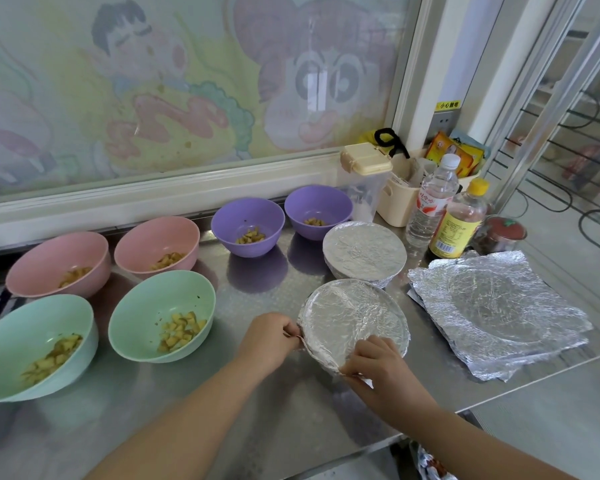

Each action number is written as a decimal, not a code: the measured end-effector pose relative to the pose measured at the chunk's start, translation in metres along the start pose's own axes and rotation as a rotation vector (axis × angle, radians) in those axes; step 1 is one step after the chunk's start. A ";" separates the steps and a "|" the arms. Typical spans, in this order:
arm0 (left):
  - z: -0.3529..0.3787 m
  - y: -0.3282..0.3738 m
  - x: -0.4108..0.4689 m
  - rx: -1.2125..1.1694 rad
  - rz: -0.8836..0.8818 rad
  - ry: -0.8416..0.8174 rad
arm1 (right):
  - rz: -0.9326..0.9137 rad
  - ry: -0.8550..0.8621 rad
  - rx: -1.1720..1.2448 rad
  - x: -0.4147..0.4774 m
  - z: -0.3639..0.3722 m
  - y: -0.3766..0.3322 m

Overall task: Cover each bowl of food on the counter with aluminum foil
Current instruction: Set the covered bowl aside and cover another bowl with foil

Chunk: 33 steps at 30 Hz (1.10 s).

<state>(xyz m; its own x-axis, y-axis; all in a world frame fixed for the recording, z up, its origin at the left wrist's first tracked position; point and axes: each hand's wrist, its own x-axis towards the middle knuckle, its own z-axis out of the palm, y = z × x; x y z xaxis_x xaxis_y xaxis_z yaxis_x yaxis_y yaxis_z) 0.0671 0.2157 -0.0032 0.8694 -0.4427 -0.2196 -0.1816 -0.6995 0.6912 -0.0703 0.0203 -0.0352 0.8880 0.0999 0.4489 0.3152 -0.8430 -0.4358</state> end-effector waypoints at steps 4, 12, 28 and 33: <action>0.010 0.006 -0.011 -0.390 -0.314 0.072 | 0.001 0.001 0.003 0.000 0.000 0.001; 0.035 0.019 -0.021 -1.162 -0.571 0.121 | 0.015 0.002 0.013 -0.001 0.000 -0.001; 0.048 0.025 -0.026 -1.018 -0.619 0.242 | 0.011 -0.033 -0.003 0.000 -0.003 -0.002; 0.048 0.034 -0.023 -1.097 -0.643 0.254 | 0.021 -0.022 -0.003 0.001 -0.002 -0.003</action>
<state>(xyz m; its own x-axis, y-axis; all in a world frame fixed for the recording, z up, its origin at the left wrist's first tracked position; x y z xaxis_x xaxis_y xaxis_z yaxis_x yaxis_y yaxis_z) 0.0194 0.1754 -0.0076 0.7439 0.0017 -0.6683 0.6624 0.1301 0.7377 -0.0707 0.0215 -0.0316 0.9016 0.0937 0.4222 0.2954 -0.8465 -0.4429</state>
